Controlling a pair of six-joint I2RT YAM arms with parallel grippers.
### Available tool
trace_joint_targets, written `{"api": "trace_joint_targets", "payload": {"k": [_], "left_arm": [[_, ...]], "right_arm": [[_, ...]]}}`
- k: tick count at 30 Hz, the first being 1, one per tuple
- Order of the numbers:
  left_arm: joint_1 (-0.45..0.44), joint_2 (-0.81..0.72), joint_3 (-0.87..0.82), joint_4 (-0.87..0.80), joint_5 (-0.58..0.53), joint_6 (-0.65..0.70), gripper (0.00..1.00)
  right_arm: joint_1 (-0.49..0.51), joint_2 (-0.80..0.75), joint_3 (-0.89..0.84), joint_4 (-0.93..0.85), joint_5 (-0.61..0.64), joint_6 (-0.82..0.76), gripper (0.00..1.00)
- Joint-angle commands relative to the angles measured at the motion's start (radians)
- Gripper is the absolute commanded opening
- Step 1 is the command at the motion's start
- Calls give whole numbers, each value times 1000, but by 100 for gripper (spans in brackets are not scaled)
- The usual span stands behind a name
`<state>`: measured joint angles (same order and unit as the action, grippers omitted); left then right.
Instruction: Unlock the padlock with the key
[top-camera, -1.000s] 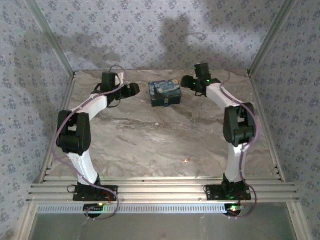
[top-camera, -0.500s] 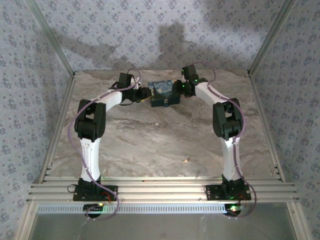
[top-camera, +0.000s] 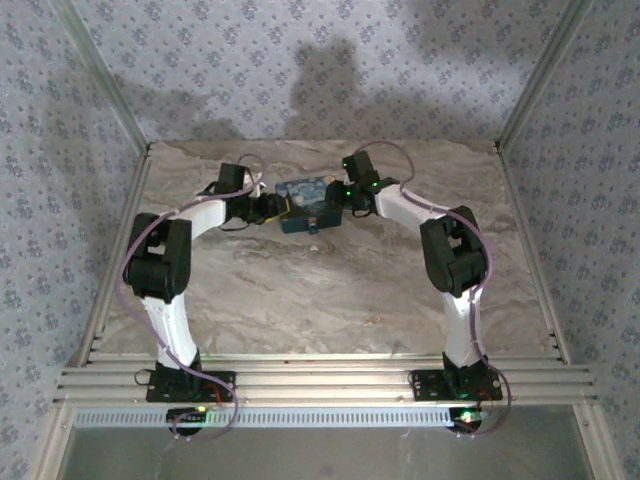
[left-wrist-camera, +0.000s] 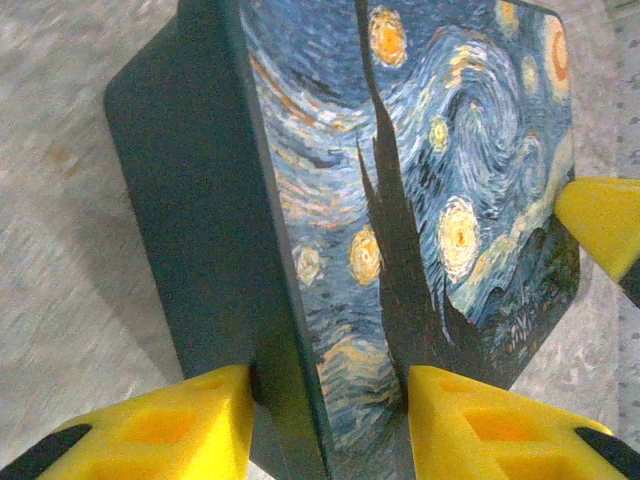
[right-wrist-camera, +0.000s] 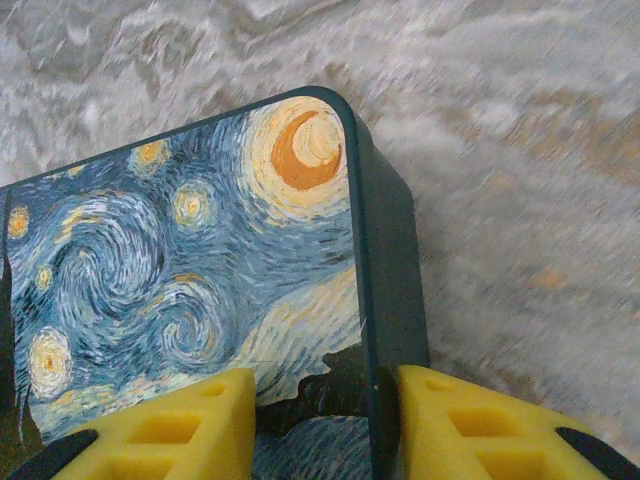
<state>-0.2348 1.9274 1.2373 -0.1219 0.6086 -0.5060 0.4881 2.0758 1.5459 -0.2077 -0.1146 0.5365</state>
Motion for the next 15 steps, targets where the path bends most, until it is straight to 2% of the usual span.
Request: {"api": "trace_joint_targets", "payload": {"k": [1, 7, 11, 15], "left_arm": [[4, -61, -87, -61, -53, 63, 47], [38, -168, -127, -156, -141, 146, 56], [38, -287, -136, -224, -231, 199, 61], [-4, -414, -164, -272, -328, 249, 62]], "right_arm": [[91, -9, -39, -89, -53, 64, 42], [67, -71, 3, -224, -42, 159, 54], [31, -200, -47, -274, -27, 164, 66], [-2, -359, -147, -350, -3, 160, 71]]}}
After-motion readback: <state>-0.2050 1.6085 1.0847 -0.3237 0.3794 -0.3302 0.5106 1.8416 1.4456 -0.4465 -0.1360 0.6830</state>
